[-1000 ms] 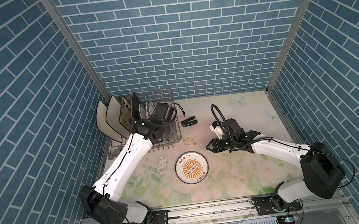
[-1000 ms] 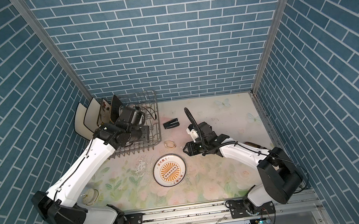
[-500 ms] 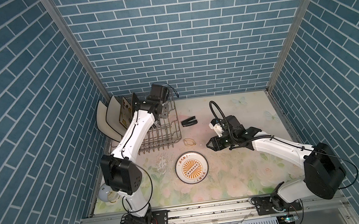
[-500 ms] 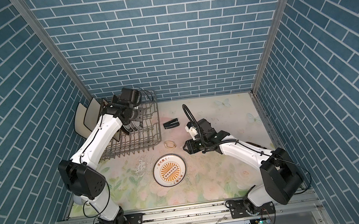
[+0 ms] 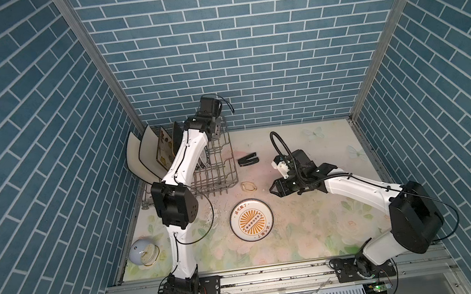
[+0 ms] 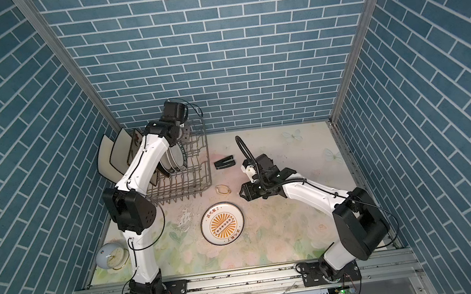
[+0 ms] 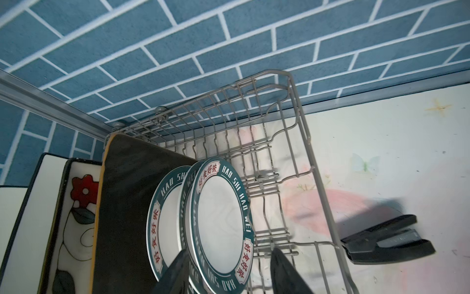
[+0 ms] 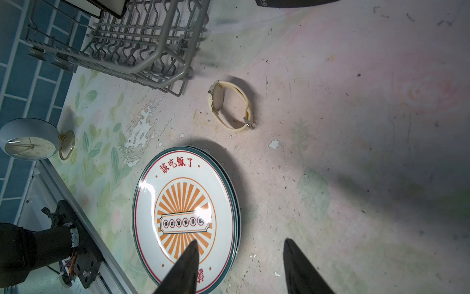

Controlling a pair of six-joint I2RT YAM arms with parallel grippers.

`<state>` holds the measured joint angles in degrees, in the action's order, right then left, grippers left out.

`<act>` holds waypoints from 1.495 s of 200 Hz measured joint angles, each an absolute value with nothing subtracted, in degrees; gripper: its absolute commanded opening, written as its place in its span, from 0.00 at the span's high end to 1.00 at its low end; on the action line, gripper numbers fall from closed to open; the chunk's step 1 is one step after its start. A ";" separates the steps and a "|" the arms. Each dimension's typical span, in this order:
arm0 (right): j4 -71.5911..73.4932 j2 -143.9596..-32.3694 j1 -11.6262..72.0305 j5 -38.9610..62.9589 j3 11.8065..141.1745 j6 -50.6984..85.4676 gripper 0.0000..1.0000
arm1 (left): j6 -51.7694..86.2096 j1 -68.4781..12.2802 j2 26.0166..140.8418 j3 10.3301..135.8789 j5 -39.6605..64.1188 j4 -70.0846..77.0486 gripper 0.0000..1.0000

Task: Unload the plates from the dish rack
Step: Pick up a plate from the dish rack.

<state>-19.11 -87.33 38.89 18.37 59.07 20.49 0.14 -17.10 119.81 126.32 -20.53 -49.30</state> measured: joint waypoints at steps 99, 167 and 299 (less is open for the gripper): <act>-20.67 -96.97 38.83 20.38 69.08 19.16 0.47 | 0.16 -13.23 121.75 126.41 -18.81 -48.18 0.48; -22.17 -99.94 38.30 21.96 71.75 17.91 0.48 | 0.49 -12.16 122.02 123.87 -17.91 -46.54 0.49; -22.46 -103.74 37.80 23.68 75.00 17.91 0.50 | 0.71 -11.16 125.14 120.42 -16.16 -44.91 0.52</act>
<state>-22.46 -103.74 37.80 23.68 75.00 17.91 0.71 -11.16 125.14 120.42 -16.16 -44.91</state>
